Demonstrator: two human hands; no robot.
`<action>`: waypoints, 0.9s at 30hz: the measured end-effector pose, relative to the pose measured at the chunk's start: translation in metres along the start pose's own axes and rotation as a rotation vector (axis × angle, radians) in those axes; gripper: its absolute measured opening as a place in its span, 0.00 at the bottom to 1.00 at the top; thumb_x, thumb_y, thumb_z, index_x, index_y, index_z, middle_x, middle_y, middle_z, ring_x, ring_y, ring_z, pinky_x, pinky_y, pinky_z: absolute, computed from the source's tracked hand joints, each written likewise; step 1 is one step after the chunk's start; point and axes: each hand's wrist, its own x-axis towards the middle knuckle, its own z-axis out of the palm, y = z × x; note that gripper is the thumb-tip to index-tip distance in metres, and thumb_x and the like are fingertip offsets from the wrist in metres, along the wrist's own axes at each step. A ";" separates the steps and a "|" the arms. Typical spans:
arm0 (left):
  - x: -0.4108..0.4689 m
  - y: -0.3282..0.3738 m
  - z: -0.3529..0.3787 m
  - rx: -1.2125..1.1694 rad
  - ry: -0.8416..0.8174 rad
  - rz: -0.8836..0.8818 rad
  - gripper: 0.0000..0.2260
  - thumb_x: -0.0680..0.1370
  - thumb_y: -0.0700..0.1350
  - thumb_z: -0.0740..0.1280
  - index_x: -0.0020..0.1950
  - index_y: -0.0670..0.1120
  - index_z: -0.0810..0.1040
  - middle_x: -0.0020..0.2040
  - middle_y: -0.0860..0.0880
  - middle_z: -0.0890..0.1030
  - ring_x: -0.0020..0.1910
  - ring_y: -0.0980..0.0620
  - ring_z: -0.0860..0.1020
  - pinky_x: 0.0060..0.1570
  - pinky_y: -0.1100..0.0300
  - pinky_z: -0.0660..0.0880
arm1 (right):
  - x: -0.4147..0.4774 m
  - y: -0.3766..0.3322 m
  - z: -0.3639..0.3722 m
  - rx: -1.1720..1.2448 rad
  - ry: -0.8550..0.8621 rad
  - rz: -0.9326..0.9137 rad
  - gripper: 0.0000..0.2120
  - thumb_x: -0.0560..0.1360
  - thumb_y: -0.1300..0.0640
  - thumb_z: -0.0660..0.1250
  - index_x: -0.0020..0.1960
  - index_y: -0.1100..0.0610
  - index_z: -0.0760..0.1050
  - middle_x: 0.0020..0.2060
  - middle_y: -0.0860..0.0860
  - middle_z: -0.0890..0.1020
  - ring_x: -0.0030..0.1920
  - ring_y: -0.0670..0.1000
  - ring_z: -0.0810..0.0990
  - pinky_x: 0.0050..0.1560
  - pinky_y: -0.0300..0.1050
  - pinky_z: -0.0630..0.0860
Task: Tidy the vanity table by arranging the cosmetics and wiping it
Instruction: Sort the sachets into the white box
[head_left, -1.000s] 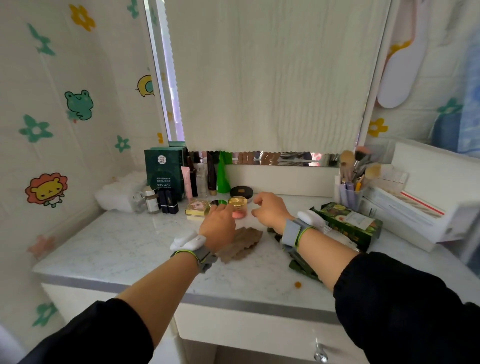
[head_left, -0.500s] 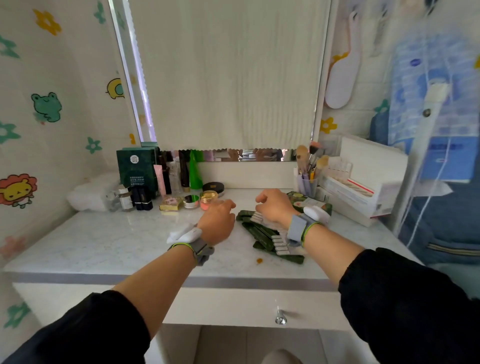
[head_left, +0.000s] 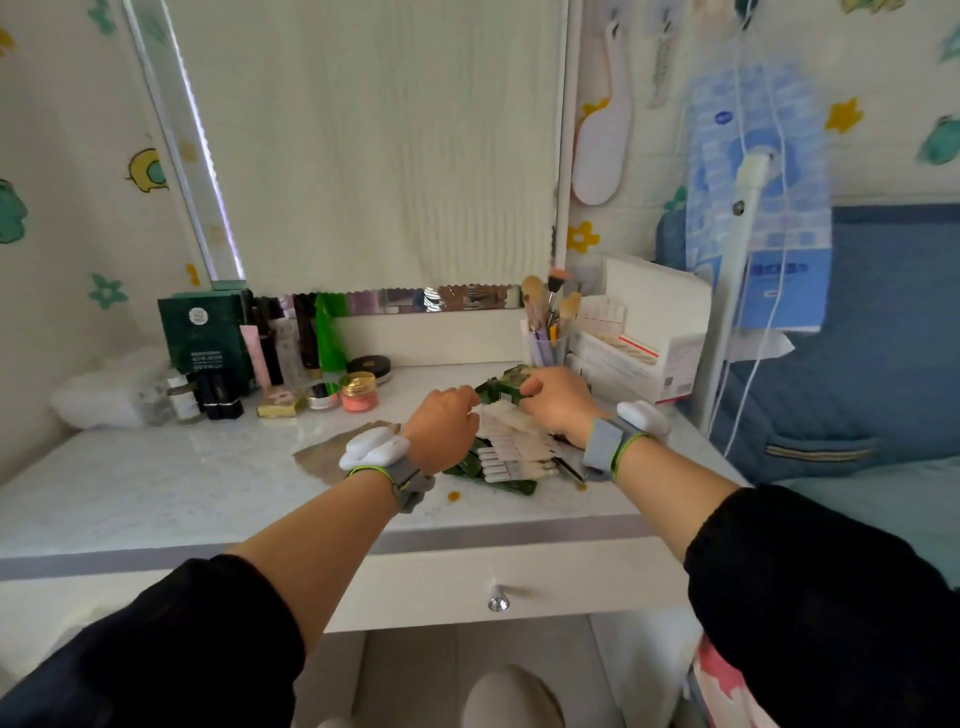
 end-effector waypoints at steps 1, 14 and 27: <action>0.001 0.005 0.002 -0.001 -0.008 0.013 0.15 0.81 0.44 0.56 0.67 0.44 0.71 0.62 0.44 0.77 0.61 0.45 0.72 0.59 0.53 0.71 | -0.002 0.004 -0.004 0.005 0.004 0.012 0.14 0.77 0.59 0.66 0.62 0.59 0.78 0.62 0.55 0.79 0.63 0.55 0.76 0.62 0.44 0.71; 0.027 0.104 0.019 -0.082 -0.031 0.159 0.12 0.81 0.41 0.58 0.60 0.38 0.75 0.56 0.40 0.79 0.55 0.42 0.76 0.55 0.54 0.71 | -0.011 0.073 -0.052 0.041 0.135 0.237 0.16 0.77 0.50 0.65 0.33 0.56 0.68 0.32 0.53 0.72 0.40 0.54 0.74 0.37 0.42 0.67; 0.064 0.170 0.045 -0.163 -0.017 0.208 0.20 0.80 0.42 0.60 0.72 0.45 0.67 0.70 0.44 0.70 0.66 0.44 0.72 0.65 0.52 0.69 | -0.001 0.108 -0.082 0.129 0.375 0.454 0.40 0.69 0.49 0.75 0.70 0.64 0.58 0.69 0.62 0.64 0.70 0.62 0.64 0.70 0.53 0.64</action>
